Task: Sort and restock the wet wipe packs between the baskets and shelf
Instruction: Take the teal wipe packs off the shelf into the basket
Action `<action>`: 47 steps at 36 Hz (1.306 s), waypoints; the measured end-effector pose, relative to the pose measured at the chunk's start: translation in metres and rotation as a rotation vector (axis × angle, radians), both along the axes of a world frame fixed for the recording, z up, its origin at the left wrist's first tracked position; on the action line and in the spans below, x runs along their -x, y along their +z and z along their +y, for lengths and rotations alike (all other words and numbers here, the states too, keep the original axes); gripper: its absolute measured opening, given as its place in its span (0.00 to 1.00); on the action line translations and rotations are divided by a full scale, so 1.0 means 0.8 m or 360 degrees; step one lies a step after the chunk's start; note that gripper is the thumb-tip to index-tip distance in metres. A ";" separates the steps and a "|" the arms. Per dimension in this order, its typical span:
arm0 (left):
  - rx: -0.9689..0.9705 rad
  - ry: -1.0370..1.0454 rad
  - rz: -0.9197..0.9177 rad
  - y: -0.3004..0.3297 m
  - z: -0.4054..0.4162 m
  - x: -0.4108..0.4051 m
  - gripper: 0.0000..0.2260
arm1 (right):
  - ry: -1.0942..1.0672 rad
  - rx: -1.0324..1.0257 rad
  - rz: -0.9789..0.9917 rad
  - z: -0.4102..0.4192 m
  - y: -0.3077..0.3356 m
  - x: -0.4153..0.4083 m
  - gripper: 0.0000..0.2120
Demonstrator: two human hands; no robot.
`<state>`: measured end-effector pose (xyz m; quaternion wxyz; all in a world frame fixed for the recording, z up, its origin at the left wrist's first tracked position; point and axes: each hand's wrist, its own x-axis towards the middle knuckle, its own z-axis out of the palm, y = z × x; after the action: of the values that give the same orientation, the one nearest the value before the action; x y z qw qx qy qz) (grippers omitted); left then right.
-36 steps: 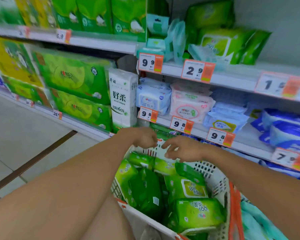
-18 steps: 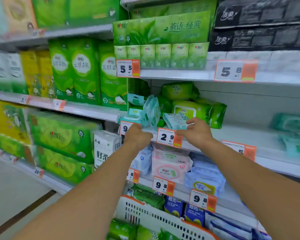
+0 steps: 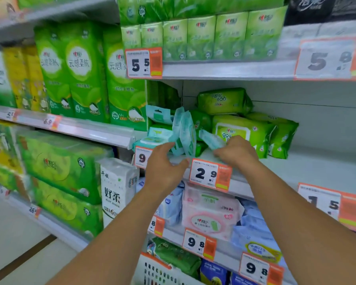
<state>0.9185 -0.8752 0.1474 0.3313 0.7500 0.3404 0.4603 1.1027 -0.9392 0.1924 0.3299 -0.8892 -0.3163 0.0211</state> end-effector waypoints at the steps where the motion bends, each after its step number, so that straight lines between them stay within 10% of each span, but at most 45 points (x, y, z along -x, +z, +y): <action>1: -0.0048 0.0065 -0.0016 -0.002 0.003 0.000 0.24 | 0.0070 -0.0189 0.0156 -0.004 0.006 -0.002 0.18; 6: 0.0208 -0.0048 -0.0413 0.022 -0.003 -0.001 0.12 | 0.0810 -0.0880 0.1432 -0.041 0.052 0.006 0.14; 10: 0.0940 -0.0619 -0.0704 0.050 -0.023 -0.009 0.13 | 0.1126 -0.0738 0.1721 -0.047 0.058 0.037 0.10; 15: 0.1012 -0.0638 -0.1004 0.048 -0.024 -0.004 0.14 | 0.1189 -0.0701 0.1348 -0.023 0.046 0.064 0.11; 19: 0.1090 -0.0366 -0.1209 0.046 -0.008 0.014 0.13 | 0.0687 -0.0843 0.0465 0.001 0.042 0.063 0.12; 23: 0.1104 -0.0181 -0.1053 0.037 0.006 0.040 0.13 | 0.0493 -0.0283 -0.0241 0.016 0.030 0.074 0.30; 29: 0.1054 -0.0217 -0.0828 0.022 0.010 0.063 0.18 | 0.0274 -0.0227 -0.0266 0.033 0.004 0.070 0.07; 40: 0.0746 -0.0336 -0.0461 0.039 0.000 0.080 0.17 | 0.0335 -0.1121 0.0160 -0.034 0.057 0.027 0.13; 47: 0.0600 -0.0584 -0.0334 0.055 -0.032 0.085 0.20 | 0.0522 -0.0869 -0.0696 -0.111 0.094 0.063 0.20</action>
<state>0.8503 -0.9005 0.1917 0.5763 0.6725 0.2424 0.3961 1.0519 -1.0283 0.2675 0.4714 -0.6898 -0.5112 -0.2017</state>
